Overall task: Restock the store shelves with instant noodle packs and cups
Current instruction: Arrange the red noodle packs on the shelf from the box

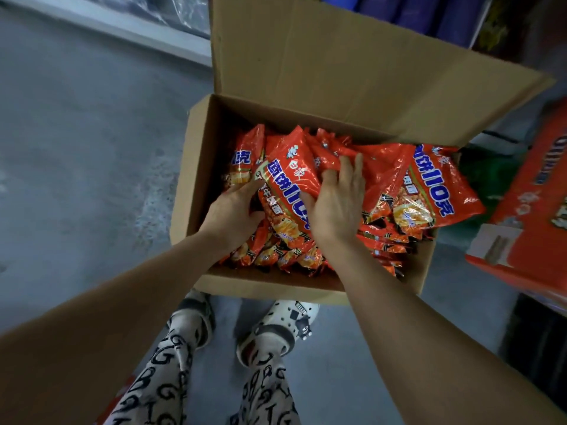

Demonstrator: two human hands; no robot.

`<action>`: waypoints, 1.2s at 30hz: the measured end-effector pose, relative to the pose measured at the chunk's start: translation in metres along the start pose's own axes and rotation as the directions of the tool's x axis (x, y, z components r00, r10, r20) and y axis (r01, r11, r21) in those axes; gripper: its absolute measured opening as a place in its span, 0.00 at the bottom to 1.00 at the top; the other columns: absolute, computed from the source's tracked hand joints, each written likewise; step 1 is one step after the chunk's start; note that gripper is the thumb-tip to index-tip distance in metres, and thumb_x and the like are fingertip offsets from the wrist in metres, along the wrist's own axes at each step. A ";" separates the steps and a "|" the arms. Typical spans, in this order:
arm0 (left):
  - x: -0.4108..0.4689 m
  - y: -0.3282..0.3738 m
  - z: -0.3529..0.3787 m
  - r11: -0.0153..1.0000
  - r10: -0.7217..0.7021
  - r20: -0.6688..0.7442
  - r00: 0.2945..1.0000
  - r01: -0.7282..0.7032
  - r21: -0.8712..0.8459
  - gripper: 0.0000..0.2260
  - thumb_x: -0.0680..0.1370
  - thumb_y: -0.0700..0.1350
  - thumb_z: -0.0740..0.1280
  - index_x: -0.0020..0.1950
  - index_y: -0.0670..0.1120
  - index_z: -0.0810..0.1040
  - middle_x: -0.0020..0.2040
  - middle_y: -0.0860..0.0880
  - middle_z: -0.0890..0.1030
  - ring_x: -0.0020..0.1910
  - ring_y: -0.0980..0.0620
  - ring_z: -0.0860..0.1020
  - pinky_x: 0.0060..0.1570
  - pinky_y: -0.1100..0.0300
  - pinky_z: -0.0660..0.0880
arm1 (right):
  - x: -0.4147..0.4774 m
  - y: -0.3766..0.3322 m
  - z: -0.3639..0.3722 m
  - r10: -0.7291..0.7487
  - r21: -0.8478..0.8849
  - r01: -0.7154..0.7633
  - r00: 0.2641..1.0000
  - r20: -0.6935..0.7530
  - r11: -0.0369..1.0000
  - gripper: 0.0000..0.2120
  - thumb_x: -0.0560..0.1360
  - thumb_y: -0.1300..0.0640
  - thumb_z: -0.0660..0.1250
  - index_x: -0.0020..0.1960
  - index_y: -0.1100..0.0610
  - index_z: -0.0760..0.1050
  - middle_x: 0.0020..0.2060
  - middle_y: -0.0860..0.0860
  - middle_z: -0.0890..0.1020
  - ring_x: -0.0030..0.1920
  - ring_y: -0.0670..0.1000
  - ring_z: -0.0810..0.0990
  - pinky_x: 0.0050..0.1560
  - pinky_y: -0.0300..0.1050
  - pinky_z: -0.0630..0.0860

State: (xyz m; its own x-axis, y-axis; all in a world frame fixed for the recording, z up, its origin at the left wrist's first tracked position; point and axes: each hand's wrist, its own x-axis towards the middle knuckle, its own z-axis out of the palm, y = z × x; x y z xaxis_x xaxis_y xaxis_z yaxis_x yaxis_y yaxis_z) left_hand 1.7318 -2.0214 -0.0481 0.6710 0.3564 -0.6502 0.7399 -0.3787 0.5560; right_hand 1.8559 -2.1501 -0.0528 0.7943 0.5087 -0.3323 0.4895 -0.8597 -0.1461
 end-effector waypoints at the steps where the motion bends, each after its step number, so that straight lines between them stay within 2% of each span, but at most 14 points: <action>1: -0.001 0.000 -0.001 1.000 0.001 0.002 1.000 -0.001 -0.010 0.26 0.79 0.46 0.66 0.76 0.53 0.64 0.72 0.49 0.72 0.69 0.46 0.72 0.66 0.44 0.72 | 0.000 -0.001 0.000 -0.011 0.026 0.011 1.000 -0.008 1.000 0.22 0.75 0.49 0.72 0.62 0.61 0.75 0.76 0.59 0.63 0.79 0.60 0.50 0.77 0.54 0.48; 3: -0.002 0.000 -0.004 1.000 0.001 -0.005 1.000 -0.001 -0.019 0.26 0.79 0.45 0.66 0.76 0.53 0.65 0.71 0.49 0.72 0.68 0.46 0.72 0.66 0.46 0.72 | -0.006 -0.004 -0.003 -0.041 0.096 0.044 0.999 -0.030 0.994 0.20 0.74 0.53 0.74 0.60 0.62 0.74 0.74 0.60 0.66 0.79 0.60 0.53 0.76 0.53 0.51; 5: -0.004 0.002 -0.009 1.000 0.001 -0.019 1.000 -0.001 -0.026 0.26 0.78 0.43 0.67 0.75 0.52 0.65 0.69 0.48 0.73 0.66 0.46 0.73 0.64 0.48 0.73 | -0.014 -0.010 -0.005 -0.064 0.195 0.070 0.997 -0.040 0.978 0.17 0.73 0.58 0.74 0.58 0.62 0.74 0.68 0.60 0.74 0.75 0.61 0.63 0.74 0.58 0.64; 7: -0.005 0.003 -0.015 0.999 -0.001 -0.037 0.999 -0.001 -0.036 0.28 0.78 0.42 0.67 0.76 0.53 0.64 0.69 0.48 0.73 0.65 0.46 0.74 0.62 0.50 0.73 | -0.020 -0.016 -0.009 -0.089 0.306 0.090 0.996 -0.015 0.948 0.15 0.73 0.61 0.74 0.57 0.59 0.74 0.57 0.56 0.81 0.63 0.58 0.78 0.59 0.57 0.79; 8: -0.005 0.004 -0.019 0.999 -0.006 -0.044 0.999 0.005 -0.032 0.29 0.77 0.42 0.68 0.77 0.52 0.63 0.69 0.47 0.73 0.66 0.46 0.74 0.62 0.51 0.72 | -0.021 -0.018 -0.013 -0.105 0.344 0.096 0.994 0.008 0.934 0.16 0.73 0.62 0.74 0.58 0.57 0.73 0.55 0.54 0.82 0.57 0.55 0.81 0.52 0.54 0.82; 10: -0.005 0.008 -0.027 1.000 -0.027 -0.061 0.998 0.026 -0.017 0.32 0.77 0.42 0.69 0.78 0.51 0.60 0.72 0.46 0.70 0.67 0.45 0.72 0.62 0.52 0.71 | -0.021 -0.021 -0.020 -0.091 0.411 0.054 0.993 0.070 0.910 0.19 0.75 0.63 0.72 0.63 0.54 0.71 0.56 0.51 0.82 0.53 0.50 0.82 0.48 0.43 0.82; 13: -0.004 0.012 -0.039 0.999 -0.049 -0.066 0.997 0.047 -0.020 0.37 0.76 0.43 0.71 0.79 0.50 0.55 0.74 0.46 0.67 0.69 0.45 0.71 0.63 0.51 0.70 | -0.021 -0.021 -0.035 -0.040 0.498 -0.058 0.982 0.182 0.865 0.23 0.77 0.63 0.70 0.68 0.51 0.69 0.61 0.49 0.80 0.58 0.47 0.80 0.46 0.23 0.68; 18: -0.007 0.015 -0.054 0.985 -0.046 0.070 0.996 0.057 -0.162 0.39 0.74 0.48 0.74 0.78 0.56 0.56 0.65 0.54 0.74 0.61 0.52 0.75 0.55 0.58 0.70 | -0.018 -0.014 -0.068 -0.079 0.617 -0.123 0.954 0.290 0.777 0.17 0.80 0.63 0.66 0.65 0.49 0.72 0.65 0.46 0.77 0.53 0.36 0.76 0.47 0.34 0.79; 22: -0.005 0.026 -0.065 0.959 -0.087 0.085 0.993 0.106 -0.263 0.35 0.71 0.51 0.77 0.73 0.54 0.63 0.57 0.56 0.76 0.56 0.54 0.78 0.56 0.55 0.76 | -0.008 -0.013 -0.090 -0.123 0.677 -0.254 0.881 0.457 0.690 0.16 0.81 0.61 0.64 0.61 0.40 0.72 0.68 0.48 0.76 0.61 0.46 0.78 0.51 0.46 0.83; 25: -0.001 0.025 -0.074 0.935 -0.149 0.069 0.987 0.163 -0.314 0.26 0.69 0.53 0.78 0.61 0.54 0.68 0.54 0.53 0.79 0.52 0.50 0.80 0.52 0.51 0.79 | -0.003 -0.014 -0.097 -0.182 0.714 -0.244 0.867 0.464 0.657 0.16 0.81 0.63 0.64 0.61 0.44 0.74 0.67 0.46 0.76 0.56 0.36 0.76 0.44 0.30 0.78; 28: 0.001 0.022 -0.076 0.960 -0.126 0.095 0.988 0.145 -0.240 0.25 0.70 0.55 0.76 0.59 0.54 0.66 0.53 0.53 0.78 0.52 0.49 0.80 0.51 0.51 0.79 | 0.004 -0.015 -0.093 -0.196 0.705 -0.232 0.861 0.469 0.670 0.15 0.80 0.63 0.65 0.63 0.49 0.75 0.66 0.46 0.78 0.52 0.30 0.75 0.40 0.22 0.72; 31: 0.003 0.015 -0.073 0.974 -0.119 0.052 0.992 0.127 -0.187 0.23 0.72 0.58 0.73 0.60 0.54 0.65 0.55 0.52 0.79 0.52 0.47 0.81 0.51 0.49 0.79 | 0.017 -0.015 -0.083 -0.138 0.667 -0.236 0.879 0.456 0.707 0.14 0.81 0.52 0.64 0.67 0.47 0.74 0.65 0.44 0.76 0.56 0.37 0.75 0.53 0.33 0.76; 33: 0.006 0.005 -0.071 0.954 -0.142 0.024 0.990 0.144 -0.262 0.27 0.71 0.62 0.72 0.63 0.53 0.67 0.57 0.52 0.80 0.53 0.47 0.81 0.53 0.48 0.79 | 0.028 -0.010 -0.071 -0.019 0.632 -0.244 0.925 0.379 0.735 0.17 0.82 0.46 0.60 0.69 0.48 0.72 0.64 0.43 0.75 0.60 0.43 0.73 0.59 0.42 0.72; 36: 0.007 -0.012 -0.069 0.886 -0.234 -0.029 0.972 0.201 -0.417 0.25 0.74 0.55 0.72 0.67 0.52 0.67 0.59 0.51 0.80 0.53 0.49 0.80 0.52 0.51 0.78 | 0.045 0.009 -0.044 0.075 0.277 -0.120 0.983 0.167 0.953 0.18 0.83 0.49 0.60 0.70 0.54 0.72 0.64 0.51 0.77 0.65 0.55 0.73 0.63 0.48 0.69</action>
State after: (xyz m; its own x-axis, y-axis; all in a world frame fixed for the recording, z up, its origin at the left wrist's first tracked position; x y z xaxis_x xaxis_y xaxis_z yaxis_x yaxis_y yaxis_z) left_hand 1.7314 -1.9554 -0.0238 0.4799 0.4601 -0.7470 0.8110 0.0920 0.5777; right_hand 1.9123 -2.1329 -0.0279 0.7574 0.4274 -0.4936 0.2712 -0.8936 -0.3576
